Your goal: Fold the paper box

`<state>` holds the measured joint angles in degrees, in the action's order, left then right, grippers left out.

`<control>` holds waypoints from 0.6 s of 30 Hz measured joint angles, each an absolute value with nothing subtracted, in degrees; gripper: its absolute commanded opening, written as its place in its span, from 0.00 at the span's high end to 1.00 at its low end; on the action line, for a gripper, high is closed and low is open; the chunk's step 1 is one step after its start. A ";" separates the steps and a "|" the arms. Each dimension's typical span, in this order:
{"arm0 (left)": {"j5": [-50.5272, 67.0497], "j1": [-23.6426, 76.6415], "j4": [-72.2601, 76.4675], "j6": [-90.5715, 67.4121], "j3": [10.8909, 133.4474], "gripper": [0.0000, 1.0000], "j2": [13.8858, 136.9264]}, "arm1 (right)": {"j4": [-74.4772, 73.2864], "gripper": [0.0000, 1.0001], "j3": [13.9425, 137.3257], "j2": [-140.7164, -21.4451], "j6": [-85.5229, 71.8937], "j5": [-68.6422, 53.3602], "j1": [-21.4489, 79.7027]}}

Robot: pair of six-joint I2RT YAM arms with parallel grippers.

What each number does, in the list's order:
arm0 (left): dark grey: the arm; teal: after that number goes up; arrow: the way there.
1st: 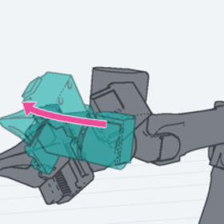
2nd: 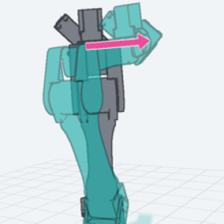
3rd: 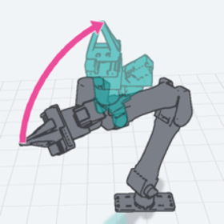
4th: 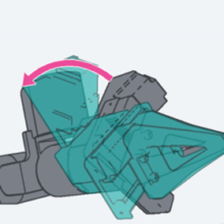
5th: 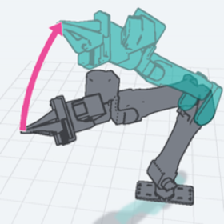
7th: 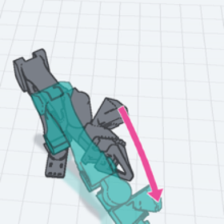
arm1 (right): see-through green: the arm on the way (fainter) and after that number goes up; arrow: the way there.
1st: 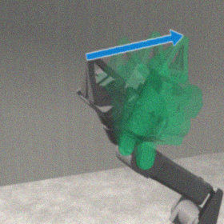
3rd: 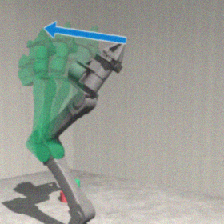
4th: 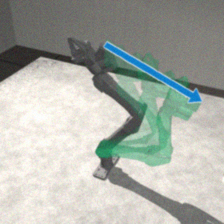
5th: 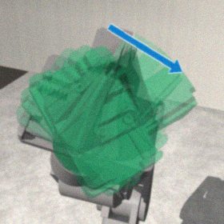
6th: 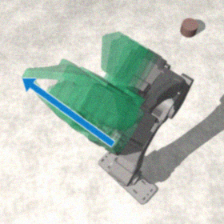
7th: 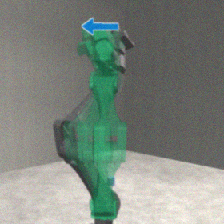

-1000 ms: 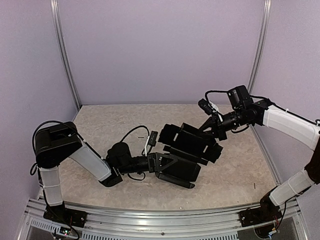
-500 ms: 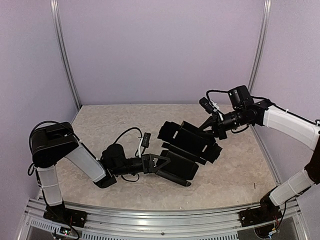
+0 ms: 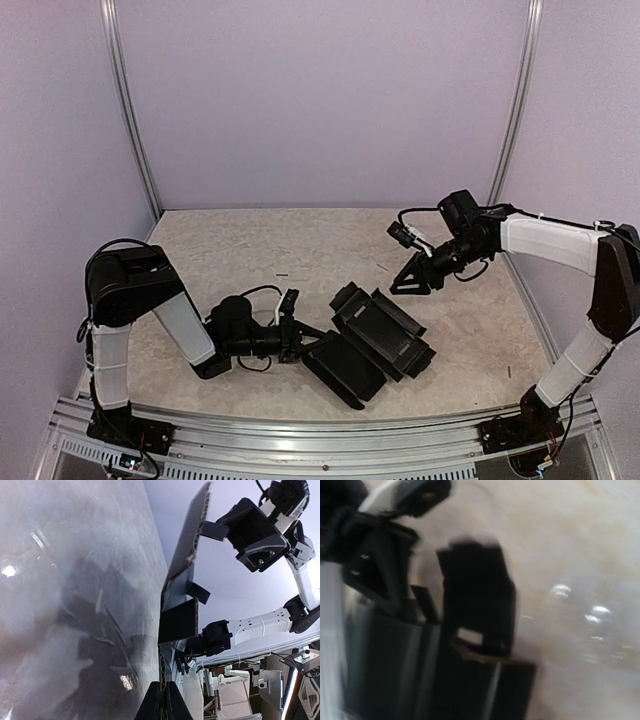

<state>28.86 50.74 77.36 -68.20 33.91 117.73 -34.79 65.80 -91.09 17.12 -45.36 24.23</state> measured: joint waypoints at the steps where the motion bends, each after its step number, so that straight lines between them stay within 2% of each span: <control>1: 29.04 50.41 77.25 -69.63 33.30 0.95 118.19 | -34.83 0.52 66.15 -91.13 17.52 -43.00 24.23; 2: 29.26 49.93 77.01 -71.61 32.34 0.94 118.32 | -34.87 0.53 66.57 -91.13 17.58 -40.91 24.23; 4: 29.76 48.88 77.01 -74.37 30.70 0.80 118.32 | -34.24 0.57 67.02 -91.13 17.89 -36.95 24.23; 5: 29.95 48.47 77.01 -75.46 30.13 0.73 118.32 | -34.00 0.62 67.05 -91.13 18.15 -35.33 24.23; 9: 31.20 47.05 75.90 -77.91 28.56 0.60 117.47 | -33.04 0.83 66.81 -91.13 20.10 -32.49 24.86; 12: 30.50 46.96 67.96 -74.56 28.14 0.56 111.68 | -31.81 0.91 65.63 -91.29 21.63 -32.60 27.33; 14: 28.53 47.05 57.39 -69.89 29.89 0.55 105.32 | -31.51 0.95 65.17 -92.20 22.87 -33.43 29.93; 18: 22.39 47.24 35.03 -57.76 39.90 0.55 94.76 | -30.87 1.00 64.95 -96.71 23.92 -36.49 33.41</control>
<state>22.39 47.24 35.03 -57.76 39.90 94.76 -30.87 64.95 -96.71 23.92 -36.49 33.41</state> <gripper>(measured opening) 0.445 0.032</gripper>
